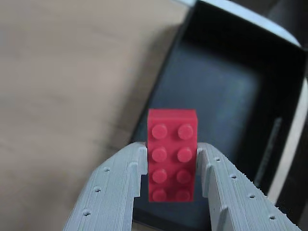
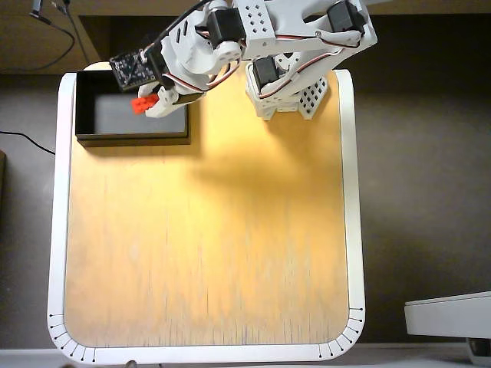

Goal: Grasp a lego block and put it in the bin.

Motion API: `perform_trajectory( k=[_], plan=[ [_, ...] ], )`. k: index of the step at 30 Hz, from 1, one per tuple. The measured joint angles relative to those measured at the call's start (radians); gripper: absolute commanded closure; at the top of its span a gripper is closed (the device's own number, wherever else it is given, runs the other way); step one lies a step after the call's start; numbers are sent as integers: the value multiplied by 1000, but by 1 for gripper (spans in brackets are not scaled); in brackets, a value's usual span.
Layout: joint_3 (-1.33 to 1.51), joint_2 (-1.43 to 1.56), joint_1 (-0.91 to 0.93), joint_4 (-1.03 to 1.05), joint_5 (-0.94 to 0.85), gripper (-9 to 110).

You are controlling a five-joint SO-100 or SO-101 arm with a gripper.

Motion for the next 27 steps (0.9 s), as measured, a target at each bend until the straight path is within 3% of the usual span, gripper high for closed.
perform_trajectory(
  k=[12,27],
  plan=[
    [-35,-189,35,-17,-12,101],
    [-35,-374,153,-196,34,101]
  ],
)
